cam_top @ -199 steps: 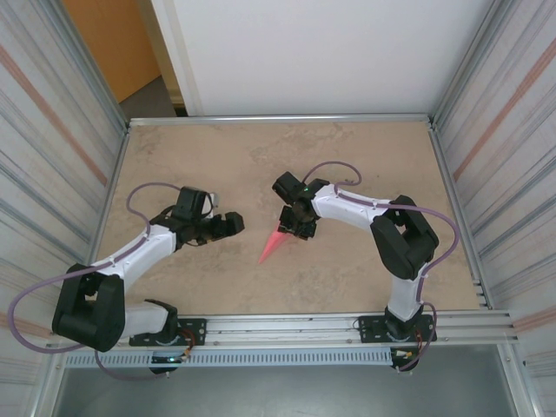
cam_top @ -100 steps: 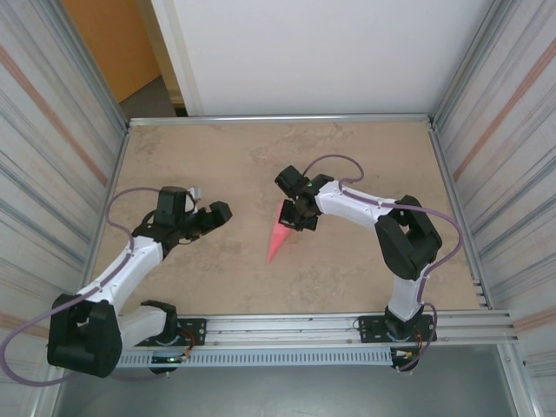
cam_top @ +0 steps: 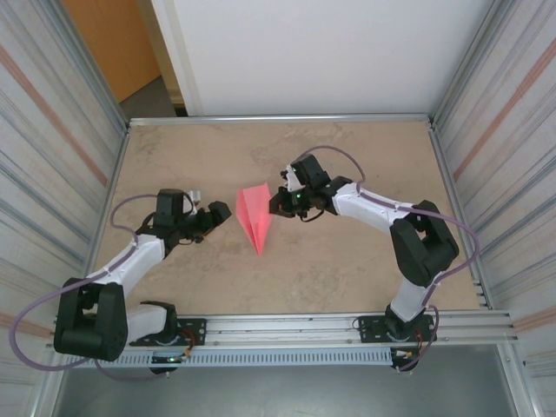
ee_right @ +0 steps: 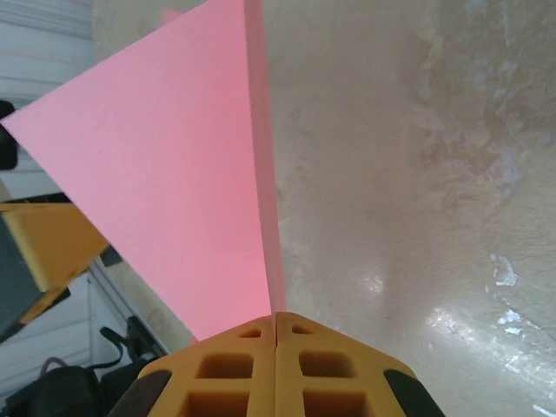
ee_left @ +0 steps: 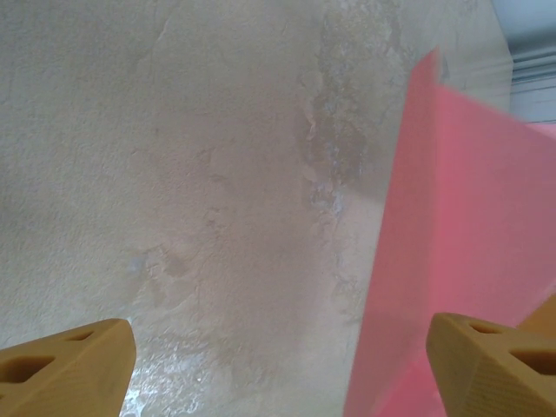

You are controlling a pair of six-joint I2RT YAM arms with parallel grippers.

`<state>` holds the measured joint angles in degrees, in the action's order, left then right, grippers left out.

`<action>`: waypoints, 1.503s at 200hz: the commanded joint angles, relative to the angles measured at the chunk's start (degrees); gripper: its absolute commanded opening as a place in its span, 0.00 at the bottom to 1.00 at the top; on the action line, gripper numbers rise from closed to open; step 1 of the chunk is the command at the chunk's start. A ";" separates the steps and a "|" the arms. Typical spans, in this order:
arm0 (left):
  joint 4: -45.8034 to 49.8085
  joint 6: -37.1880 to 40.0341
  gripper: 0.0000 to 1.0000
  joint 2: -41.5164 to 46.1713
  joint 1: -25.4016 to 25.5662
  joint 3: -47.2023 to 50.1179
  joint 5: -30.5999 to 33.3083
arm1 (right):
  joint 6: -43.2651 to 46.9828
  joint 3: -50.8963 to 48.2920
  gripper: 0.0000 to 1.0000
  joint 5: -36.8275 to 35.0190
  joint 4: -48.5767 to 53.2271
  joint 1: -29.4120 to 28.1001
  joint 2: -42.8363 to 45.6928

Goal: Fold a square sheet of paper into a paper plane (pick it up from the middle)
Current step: Turn over the paper plane at the center of the table, then move the paper plane to the center of the table.

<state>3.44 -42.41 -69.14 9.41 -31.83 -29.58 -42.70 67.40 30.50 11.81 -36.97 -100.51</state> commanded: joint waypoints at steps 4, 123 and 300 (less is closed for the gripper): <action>-2.56 -0.82 0.86 -1.87 -0.01 1.25 -2.22 | 3.25 -2.77 0.00 7.38 -6.06 1.55 -2.80; -3.79 1.04 0.74 -13.49 14.34 -6.22 -2.82 | 4.95 -11.32 0.03 4.23 -7.03 7.84 -4.53; 1.92 4.13 0.00 -24.35 15.35 -17.21 2.63 | 4.86 -11.41 0.00 3.51 -8.01 9.81 -1.32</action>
<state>3.05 -39.66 -97.89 26.50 -49.06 -29.41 -39.75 56.03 34.33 4.69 -28.77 -104.42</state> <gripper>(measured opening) 0.049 0.044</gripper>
